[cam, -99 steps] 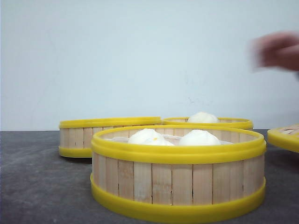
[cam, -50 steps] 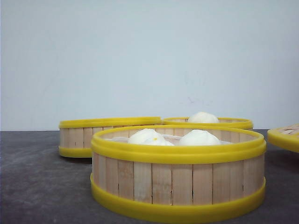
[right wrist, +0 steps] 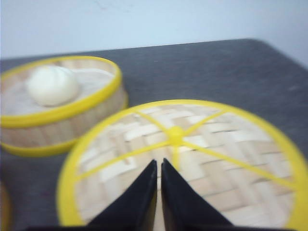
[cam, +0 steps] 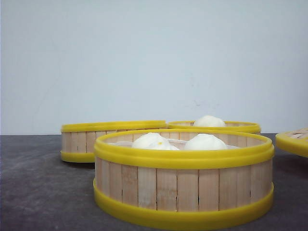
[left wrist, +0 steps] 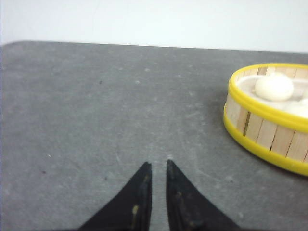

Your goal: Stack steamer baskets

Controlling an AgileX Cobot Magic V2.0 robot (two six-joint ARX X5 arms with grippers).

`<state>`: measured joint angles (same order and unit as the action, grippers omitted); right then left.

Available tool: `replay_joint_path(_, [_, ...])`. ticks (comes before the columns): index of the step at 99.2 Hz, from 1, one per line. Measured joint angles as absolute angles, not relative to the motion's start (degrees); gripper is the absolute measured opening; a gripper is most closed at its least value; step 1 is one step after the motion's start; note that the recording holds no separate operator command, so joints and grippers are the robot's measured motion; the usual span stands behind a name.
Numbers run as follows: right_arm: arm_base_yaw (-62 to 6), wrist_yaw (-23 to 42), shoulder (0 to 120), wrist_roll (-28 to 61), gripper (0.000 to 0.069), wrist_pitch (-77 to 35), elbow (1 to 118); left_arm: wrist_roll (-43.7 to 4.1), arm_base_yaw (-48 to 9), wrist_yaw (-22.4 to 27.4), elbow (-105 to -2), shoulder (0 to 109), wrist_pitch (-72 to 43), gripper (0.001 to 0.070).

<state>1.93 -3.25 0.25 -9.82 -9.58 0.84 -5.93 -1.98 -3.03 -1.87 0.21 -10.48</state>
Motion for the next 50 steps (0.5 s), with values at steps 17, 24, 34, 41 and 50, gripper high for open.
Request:
replay_joint_path(17, [1.93,-4.86,0.25,-18.68,0.0011,-9.5,0.84,-14.7,-1.98,-3.01,-1.87,0.21,-10.48,0.0028])
replay_joint_path(24, [1.93,-4.95,0.25,-20.97,0.0011,-9.17,0.84,-17.15,-1.98,-2.98,-1.87,0.21,-10.39,0.0028])
replay_joint_path(34, [1.93,-4.97,0.25,-25.85,0.0011,-7.44,0.84,-19.68,-1.98,-3.01,-1.93,0.21,-9.93,0.0026])
replay_joint_path(41, [1.93,-4.97,0.25,-29.69,0.001,-7.46,1.37,-20.78,-2.0,-3.09,-2.79,0.38,-10.55,0.0025])
replay_joint_path(50, [1.93,-4.95,0.95,-33.45,0.001,-7.73,4.38,-21.34,-1.98,-3.16,-6.57,1.65,-10.66,0.0025])
